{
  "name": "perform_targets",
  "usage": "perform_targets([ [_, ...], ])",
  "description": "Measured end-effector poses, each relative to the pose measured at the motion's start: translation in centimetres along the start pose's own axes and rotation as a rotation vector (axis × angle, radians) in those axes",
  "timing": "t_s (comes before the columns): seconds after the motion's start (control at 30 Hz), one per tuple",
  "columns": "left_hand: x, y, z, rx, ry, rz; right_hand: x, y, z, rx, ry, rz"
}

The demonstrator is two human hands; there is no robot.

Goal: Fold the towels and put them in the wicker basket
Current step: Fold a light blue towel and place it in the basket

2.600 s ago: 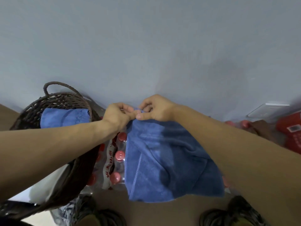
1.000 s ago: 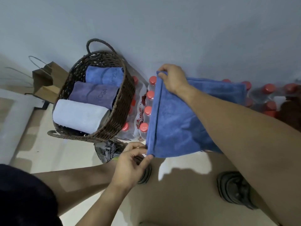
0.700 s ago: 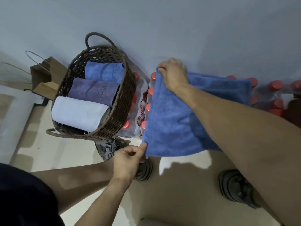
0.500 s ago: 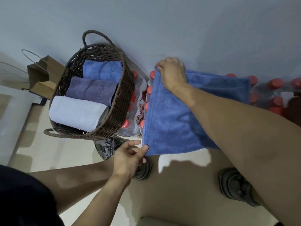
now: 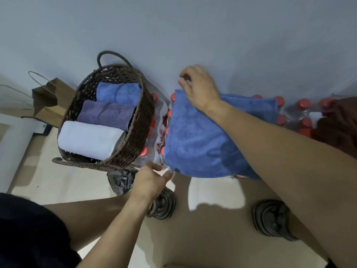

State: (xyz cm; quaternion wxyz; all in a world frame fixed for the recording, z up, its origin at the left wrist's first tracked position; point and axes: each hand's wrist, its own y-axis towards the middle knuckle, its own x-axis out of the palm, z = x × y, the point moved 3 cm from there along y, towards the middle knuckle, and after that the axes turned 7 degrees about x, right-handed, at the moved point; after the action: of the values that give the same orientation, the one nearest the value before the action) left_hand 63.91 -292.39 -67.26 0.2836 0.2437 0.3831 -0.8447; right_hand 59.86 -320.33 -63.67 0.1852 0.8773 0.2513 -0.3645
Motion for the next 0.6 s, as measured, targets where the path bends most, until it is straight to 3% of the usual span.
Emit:
perform_targets([
  [0.1, 0.1, -0.8, 4.6, 0.378, 0.053, 0.197, -3.0, -1.5, 0.1, 0.002, 0.109, 0.018],
  [0.23, 3.1, -0.4, 11.3, 0.721, 0.131, 0.105, -7.0, -3.7, 2.9, 0.137, 0.007, -0.033],
  [0.43, 8.7, 2.5, 19.1, 0.989, 0.287, 0.006, -13.4, -8.7, 12.2, 0.554, -0.181, 0.051],
  [0.6, 9.7, 6.6, 22.3, 1.116, 0.49, -0.009, -13.8, -11.2, 16.2, 0.589, -0.038, 0.12],
])
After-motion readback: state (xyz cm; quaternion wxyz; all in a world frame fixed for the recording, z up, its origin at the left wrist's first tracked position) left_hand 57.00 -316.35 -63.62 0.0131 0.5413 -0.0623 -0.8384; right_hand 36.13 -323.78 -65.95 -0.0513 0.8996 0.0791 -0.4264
